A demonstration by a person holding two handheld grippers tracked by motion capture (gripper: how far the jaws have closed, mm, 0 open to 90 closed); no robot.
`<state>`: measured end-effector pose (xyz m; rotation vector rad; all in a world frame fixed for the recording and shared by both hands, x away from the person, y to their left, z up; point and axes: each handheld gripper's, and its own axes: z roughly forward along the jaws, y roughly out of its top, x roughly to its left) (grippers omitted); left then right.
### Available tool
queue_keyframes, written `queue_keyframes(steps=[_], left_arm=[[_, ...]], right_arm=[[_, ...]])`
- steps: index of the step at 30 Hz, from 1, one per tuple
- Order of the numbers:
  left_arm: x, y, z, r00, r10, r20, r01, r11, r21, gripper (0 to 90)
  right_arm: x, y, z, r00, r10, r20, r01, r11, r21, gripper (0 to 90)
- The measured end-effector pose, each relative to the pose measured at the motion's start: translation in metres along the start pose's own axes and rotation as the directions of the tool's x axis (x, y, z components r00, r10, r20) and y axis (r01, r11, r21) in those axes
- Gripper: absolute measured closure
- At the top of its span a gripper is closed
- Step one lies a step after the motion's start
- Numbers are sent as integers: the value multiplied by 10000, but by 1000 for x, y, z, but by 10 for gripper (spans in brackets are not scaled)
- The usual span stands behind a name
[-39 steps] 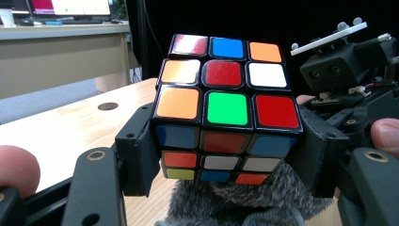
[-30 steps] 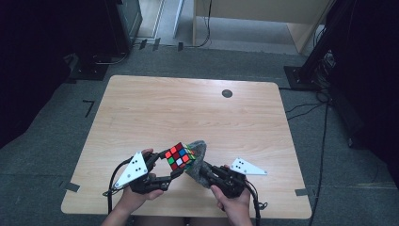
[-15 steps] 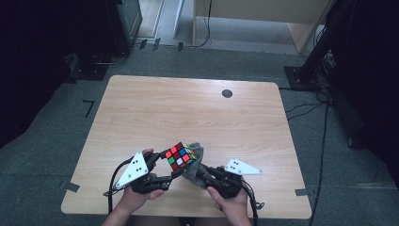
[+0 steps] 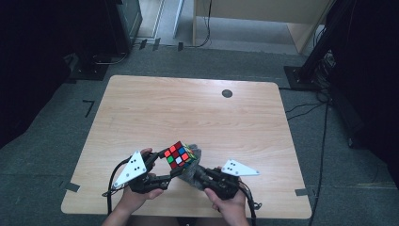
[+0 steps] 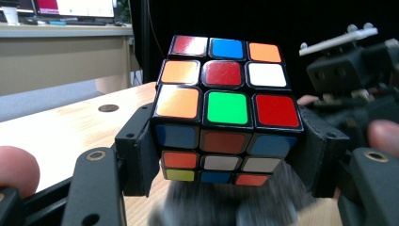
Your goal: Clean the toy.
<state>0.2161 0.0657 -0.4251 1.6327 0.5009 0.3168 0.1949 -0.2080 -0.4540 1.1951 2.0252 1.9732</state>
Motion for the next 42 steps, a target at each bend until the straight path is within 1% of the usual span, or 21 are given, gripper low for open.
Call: queue_keyframes(steps=[1,3,10,12,14,17,19,22,23,26,30,32,33,34,35,36,37,38,39,41,42], left_arm=[[0,0,0,10000,2,-2,-2,10000,14,345],[-1,-1,2,10000,2,14,-3,10000,77,345],[-2,-2,2,10000,28,-78,-27,9999,165,345],[-1,-1,1,9999,40,-106,-39,9999,101,345],[0,-1,0,9999,43,-136,-42,10000,56,345],[0,-1,0,9999,-6,-149,7,9999,111,345],[-1,-1,1,9999,-29,-104,30,9999,125,345],[-2,-1,2,9999,-52,-97,53,9999,103,345],[-1,-1,2,9999,-66,-92,67,9999,108,345],[-2,-2,2,9999,-74,-116,75,9999,112,345],[0,0,-1,9997,24,-258,-22,10000,77,345],[2,0,-2,9994,33,-332,-29,9999,131,345],[3,-2,-2,9993,-14,-385,20,9999,139,345],[4,-2,-2,9991,-44,-423,52,9998,172,345],[5,-3,-1,9989,-74,-469,84,9998,202,345],[5,-3,-1,9988,-62,-476,73,9997,236,345],[6,-4,-1,9988,-42,-498,56,9996,270,345],[6,-5,0,9987,-57,-510,71,9996,269,345],[7,-5,0,9985,-72,-541,88,9995,297,345],[9,-7,0,9980,-125,-625,148,9992,362,345],[10,-8,0,9977,-166,-657,193,9990,402,345]], right_arm=[[-3,2,-5,9997,189,158,-184,9994,-288,754],[-4,2,-7,9996,144,254,-134,9992,-384,754],[7,-13,15,9992,-39,-403,71,9968,795,751],[7,-10,14,9993,-173,-346,200,9967,791,751],[3,-3,6,9998,-189,-78,192,9992,343,752],[-6,5,-8,9988,253,414,-232,9984,-515,753],[-6,5,-10,9985,215,501,-185,9981,-590,753],[-1,-1,-1,9993,171,338,-165,9997,-181,752],[0,-5,4,9999,157,24,-157,9998,118,751],[8,-13,16,9991,-153,-394,182,9971,737,750],[10,-9,14,9974,-709,-140,718,9939,838,747],[1,-2,5,9935,-907,687,871,9948,533,745],[-3,-1,2,9875,-1091,1140,1036,9932,527,743],[-10,0,-2,9691,-1496,1960,1391,9880,664,738],[-16,0,-4,9559,-1703,2392,1555,9846,796,736],[-26,-1,-7,9317,-1993,3036,1750,9789,1056,735],[-32,-1,-9,9163,-2115,3402,1820,9763,1168,735],[-42,-3,-13,8942,-2213,3892,1863,9744,1258,730],[-47,-4,-14,8827,-2249,4126,1872,9737,1302,721],[-58,-5,-18,8457,-2439,4747,2016,9695,1390,696],[-62,-6,-19,8324,-2502,4945,2064,9680,1425,682]])
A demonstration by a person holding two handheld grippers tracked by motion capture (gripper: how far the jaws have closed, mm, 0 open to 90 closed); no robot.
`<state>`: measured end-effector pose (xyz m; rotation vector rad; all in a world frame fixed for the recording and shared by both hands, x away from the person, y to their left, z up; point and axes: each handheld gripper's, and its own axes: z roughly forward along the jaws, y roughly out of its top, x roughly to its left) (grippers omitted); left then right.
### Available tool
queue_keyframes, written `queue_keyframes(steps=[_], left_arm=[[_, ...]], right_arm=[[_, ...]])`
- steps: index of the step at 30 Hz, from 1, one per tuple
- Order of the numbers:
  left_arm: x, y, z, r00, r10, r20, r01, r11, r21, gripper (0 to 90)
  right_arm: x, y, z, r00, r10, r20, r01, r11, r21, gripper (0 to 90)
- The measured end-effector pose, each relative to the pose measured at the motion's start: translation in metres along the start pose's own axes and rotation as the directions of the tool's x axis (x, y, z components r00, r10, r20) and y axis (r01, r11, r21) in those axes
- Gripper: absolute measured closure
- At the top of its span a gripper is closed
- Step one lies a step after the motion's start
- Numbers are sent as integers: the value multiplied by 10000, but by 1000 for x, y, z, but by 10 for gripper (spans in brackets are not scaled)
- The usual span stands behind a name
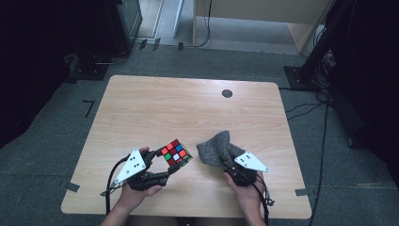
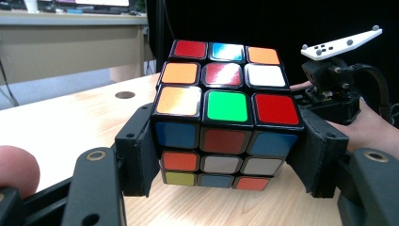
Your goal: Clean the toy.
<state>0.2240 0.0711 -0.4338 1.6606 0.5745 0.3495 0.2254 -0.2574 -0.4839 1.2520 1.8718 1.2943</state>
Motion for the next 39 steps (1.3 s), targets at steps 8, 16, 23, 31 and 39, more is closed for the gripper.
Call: queue_keyframes(steps=[8,16,23,31,39], left_arm=[[5,-1,-1,9997,-164,-163,164,9999,17,345],[2,1,0,9991,-386,-170,386,9993,-13,345],[-8,6,8,9960,-854,-253,861,9959,279,345],[-21,4,18,9927,-1184,222,1166,9907,695,345],[-24,3,20,9879,-1412,648,1364,9879,736,343]], right_arm=[[-4,2,2,9991,-422,-40,421,9989,-224,359],[37,20,-14,9696,-1798,-1660,1497,9724,-1787,244],[85,18,-12,9254,-2927,-2408,2373,9428,-2342,150],[98,15,-9,9290,-3263,-1746,2791,9275,-2487,204],[100,12,-12,9298,-3524,-1061,3094,9046,-2932,335]])
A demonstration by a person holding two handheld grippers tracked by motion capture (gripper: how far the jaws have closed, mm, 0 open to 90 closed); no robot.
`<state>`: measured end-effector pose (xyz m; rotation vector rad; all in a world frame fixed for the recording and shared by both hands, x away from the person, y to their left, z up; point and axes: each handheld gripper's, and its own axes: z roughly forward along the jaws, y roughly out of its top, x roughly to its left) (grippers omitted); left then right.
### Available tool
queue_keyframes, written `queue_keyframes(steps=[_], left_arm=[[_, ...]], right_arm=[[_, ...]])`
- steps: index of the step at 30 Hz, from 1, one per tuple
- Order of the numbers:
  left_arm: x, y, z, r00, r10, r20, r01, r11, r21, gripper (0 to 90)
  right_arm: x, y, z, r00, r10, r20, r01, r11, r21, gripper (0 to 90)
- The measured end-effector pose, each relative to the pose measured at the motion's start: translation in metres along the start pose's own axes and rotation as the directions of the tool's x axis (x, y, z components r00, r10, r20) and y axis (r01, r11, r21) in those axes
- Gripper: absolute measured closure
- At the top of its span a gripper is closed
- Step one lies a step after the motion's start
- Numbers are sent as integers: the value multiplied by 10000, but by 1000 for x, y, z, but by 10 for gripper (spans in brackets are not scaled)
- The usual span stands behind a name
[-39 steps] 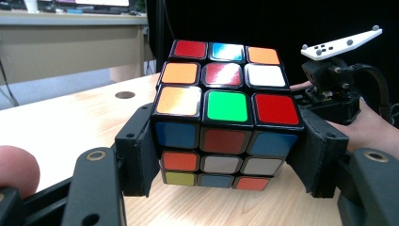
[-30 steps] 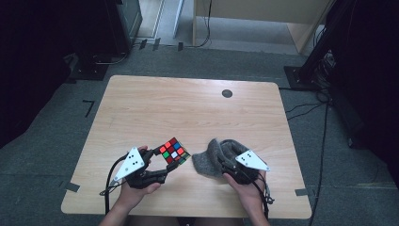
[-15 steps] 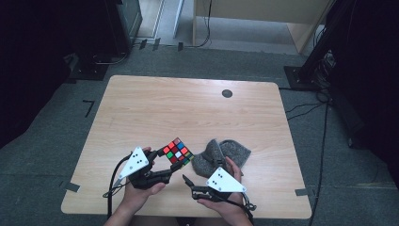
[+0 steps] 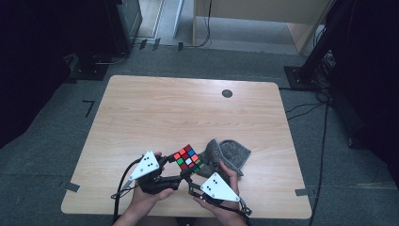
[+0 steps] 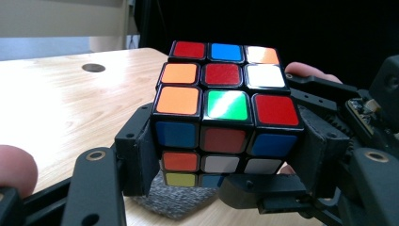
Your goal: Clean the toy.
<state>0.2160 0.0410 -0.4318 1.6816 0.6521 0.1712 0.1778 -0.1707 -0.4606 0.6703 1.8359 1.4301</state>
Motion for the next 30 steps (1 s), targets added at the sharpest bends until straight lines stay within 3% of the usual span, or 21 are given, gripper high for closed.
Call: queue_keyframes(steps=[3,8,13,17,20,22,25,27,30], left_arm=[[5,0,-3,9984,178,537,-168,9997,-192,330],[15,2,-10,9972,67,749,-34,9990,-449,253],[23,0,-16,9938,561,964,-519,9976,-456,172],[25,-4,-15,9906,1283,475,-1284,9917,-6,161],[22,-8,-12,9813,1921,79,-1922,9806,384,154],[20,-10,-10,9727,2320,71,-2321,9713,518,152],[16,-14,-8,9602,2791,128,-2793,9580,652,152],[15,-15,-6,9546,2978,44,-2974,9521,708,152],[12,-18,-4,9384,3451,-203,-3419,9353,911,152]], right_arm=[[1,1,-2,9998,-188,90,189,9998,-49,342],[-4,0,-1,9997,-208,104,204,9991,375,346],[-22,-3,-2,9969,778,69,-781,9942,734,346],[-36,0,-6,9892,1462,-101,-1447,9854,898,346],[-46,5,-10,9796,1970,-396,-1926,9768,940,346],[-51,8,-13,9696,2355,-669,-2277,9679,1064,346],[-57,15,-15,9416,3121,-1266,-2911,9432,1598,345],[-56,18,-16,9339,3290,-1401,-3034,9364,1764,345],[-51,22,-16,9217,3499,-1674,-3153,9273,2019,345]])
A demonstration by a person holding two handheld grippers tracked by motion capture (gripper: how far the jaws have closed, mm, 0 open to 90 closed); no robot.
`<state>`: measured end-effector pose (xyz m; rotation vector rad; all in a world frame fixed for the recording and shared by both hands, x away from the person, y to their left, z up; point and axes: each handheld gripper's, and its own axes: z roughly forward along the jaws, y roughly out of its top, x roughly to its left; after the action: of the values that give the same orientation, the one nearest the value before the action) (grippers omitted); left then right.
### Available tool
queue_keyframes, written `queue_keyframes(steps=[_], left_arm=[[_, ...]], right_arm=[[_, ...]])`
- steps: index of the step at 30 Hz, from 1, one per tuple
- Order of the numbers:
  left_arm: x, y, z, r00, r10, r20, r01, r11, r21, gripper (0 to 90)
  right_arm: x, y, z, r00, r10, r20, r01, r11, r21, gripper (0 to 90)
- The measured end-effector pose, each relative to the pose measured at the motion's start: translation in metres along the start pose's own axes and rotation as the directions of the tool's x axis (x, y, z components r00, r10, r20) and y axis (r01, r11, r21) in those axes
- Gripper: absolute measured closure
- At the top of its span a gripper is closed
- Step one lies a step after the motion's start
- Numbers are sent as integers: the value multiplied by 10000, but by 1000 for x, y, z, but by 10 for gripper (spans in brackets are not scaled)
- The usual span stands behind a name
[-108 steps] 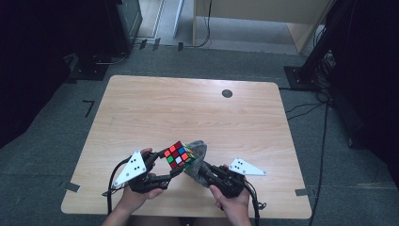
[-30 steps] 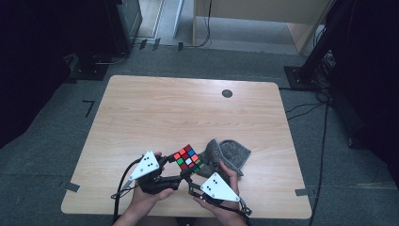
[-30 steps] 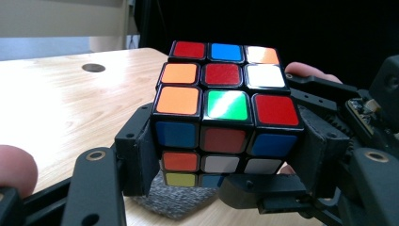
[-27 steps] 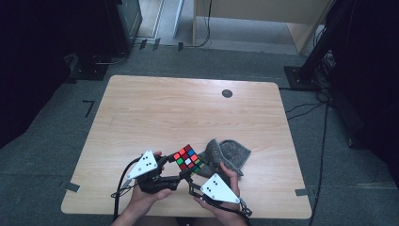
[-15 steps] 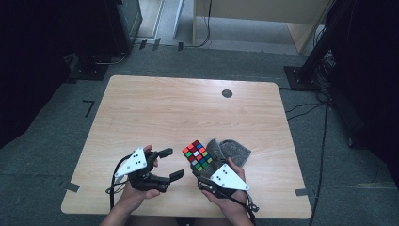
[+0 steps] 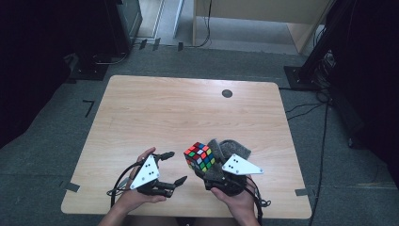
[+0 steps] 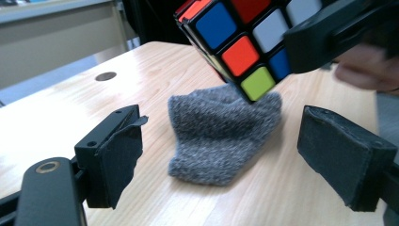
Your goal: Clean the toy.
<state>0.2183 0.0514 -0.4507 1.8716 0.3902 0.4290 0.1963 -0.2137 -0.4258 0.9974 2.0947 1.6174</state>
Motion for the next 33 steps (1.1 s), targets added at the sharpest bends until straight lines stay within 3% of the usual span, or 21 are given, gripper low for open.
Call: queue_keyframes(steps=[5,10,17,20,23,26,28,30,32,33], left_arm=[[-9,-1,4,9951,882,-452,-874,9960,193,152],[-19,-1,7,9742,1957,-1123,-1921,9805,422,153],[-26,-1,11,9555,2570,-1447,-2514,9663,560,160],[-31,-3,13,9351,3077,-1759,-2997,9514,710,215],[-36,-7,15,9043,3802,-1941,-3671,9247,1010,313],[-36,-7,16,9058,3797,-1879,-3649,9246,1092,325],[-36,-7,17,9121,3668,-1831,-3504,9294,1163,332],[-32,-8,16,9272,3308,-1755,-3146,9424,1141,333],[-28,-9,15,9347,3050,-1825,-2869,9505,1193,333],[-24,-10,14,9416,2826,-1833,-2637,9570,1208,333]], right_arm=[[11,3,4,9979,368,-537,-343,9983,473,345],[16,4,7,9956,693,-635,-641,9947,805,345],[18,2,13,9887,1247,-834,-1116,9828,1468,344],[19,1,19,9846,1512,-874,-1324,9726,1911,343],[16,-2,22,9799,1846,-750,-1656,9638,2088,343],[10,-4,24,9690,2266,-983,-2001,9535,2256,341],[8,-4,24,9662,2352,-1053,-2062,9508,2310,324],[5,-3,22,9598,2487,-1304,-2167,9514,2189,299],[-1,0,16,9534,2623,-1493,-2328,9539,1892,285],[-5,1,12,9513,2676,-1530,-2423,9560,1652,277]])
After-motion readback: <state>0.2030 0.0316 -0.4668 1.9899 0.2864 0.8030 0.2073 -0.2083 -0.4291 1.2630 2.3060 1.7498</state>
